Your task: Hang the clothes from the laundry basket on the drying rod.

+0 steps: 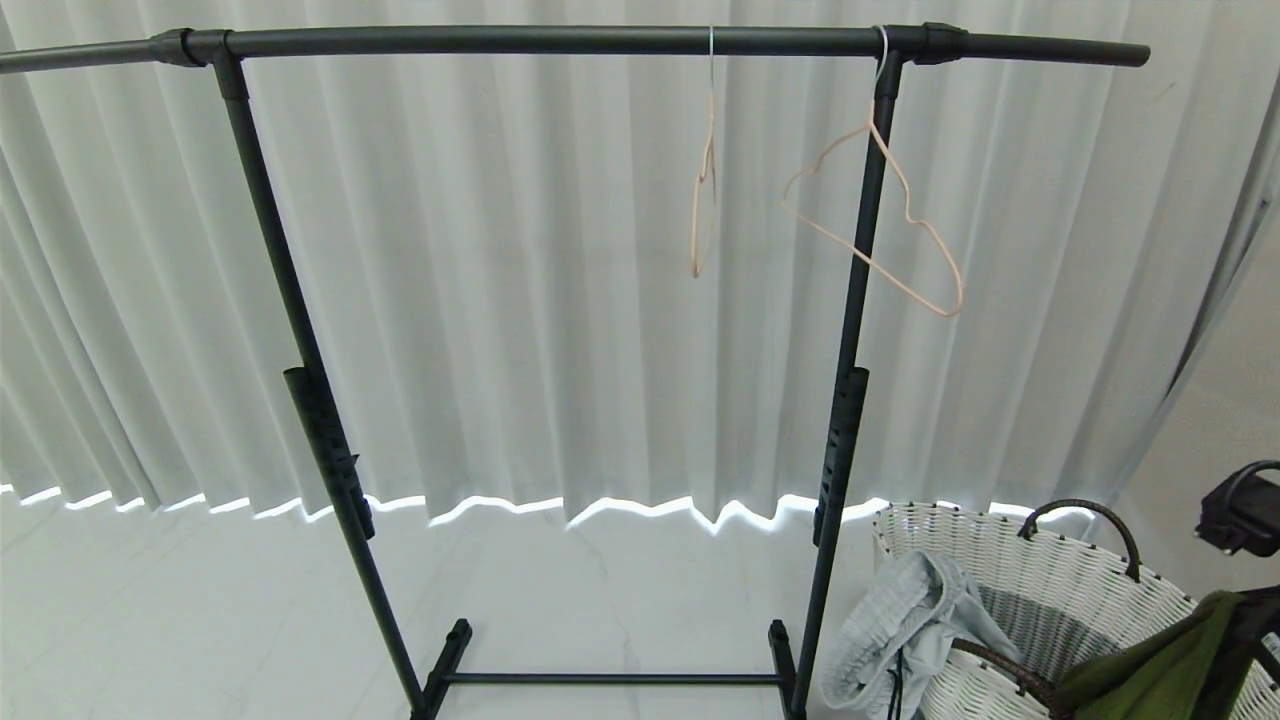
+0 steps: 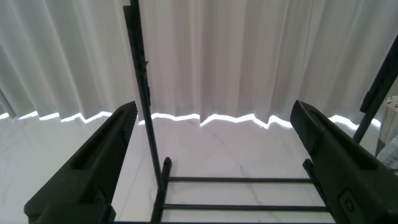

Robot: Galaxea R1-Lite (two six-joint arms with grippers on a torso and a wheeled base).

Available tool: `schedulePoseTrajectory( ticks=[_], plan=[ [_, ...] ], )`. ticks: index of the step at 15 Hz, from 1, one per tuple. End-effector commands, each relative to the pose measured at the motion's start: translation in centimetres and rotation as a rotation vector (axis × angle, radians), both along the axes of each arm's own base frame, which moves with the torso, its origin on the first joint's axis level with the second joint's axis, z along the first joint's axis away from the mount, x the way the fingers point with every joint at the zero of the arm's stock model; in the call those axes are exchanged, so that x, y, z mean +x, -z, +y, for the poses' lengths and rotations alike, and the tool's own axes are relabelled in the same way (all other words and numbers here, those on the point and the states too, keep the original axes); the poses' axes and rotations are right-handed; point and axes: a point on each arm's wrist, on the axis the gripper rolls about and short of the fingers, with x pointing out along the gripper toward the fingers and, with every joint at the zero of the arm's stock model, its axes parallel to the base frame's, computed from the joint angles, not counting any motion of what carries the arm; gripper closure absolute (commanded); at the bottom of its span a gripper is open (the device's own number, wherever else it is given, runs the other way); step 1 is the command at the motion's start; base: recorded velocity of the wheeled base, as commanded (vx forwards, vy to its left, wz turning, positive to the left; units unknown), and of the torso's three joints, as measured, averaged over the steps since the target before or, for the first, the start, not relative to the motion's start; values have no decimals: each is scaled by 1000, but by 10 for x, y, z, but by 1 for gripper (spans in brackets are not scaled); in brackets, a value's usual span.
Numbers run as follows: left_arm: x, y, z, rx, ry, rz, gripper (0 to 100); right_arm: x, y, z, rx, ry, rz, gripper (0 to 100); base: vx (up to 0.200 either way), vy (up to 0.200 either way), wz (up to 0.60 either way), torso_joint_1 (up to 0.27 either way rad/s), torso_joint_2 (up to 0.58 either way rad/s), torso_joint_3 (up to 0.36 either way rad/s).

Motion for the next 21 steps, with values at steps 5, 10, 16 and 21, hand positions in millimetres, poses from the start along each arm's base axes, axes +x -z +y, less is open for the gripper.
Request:
schedulePoseTrajectory(
  ticks=[5, 10, 16, 21],
  plan=[
    [0, 0, 0, 0, 0, 0, 0, -74, -84, 19, 17, -59, -268, 100, 0, 0, 0, 0, 0, 0],
    [0, 0, 0, -2, 0, 0, 0, -99, -107, 25, 12, -114, -339, 100, 0, 0, 0, 0, 0, 0],
    [0, 0, 0, 5, 0, 2, 0, -99, -106, 26, 9, -123, -340, 100, -133, 0, 0, 2, 2, 0],
    [0, 0, 0, 5, 0, 0, 0, -96, -104, 25, 9, -123, -323, 100, -120, 0, 0, -1, 1, 3]
  ],
)
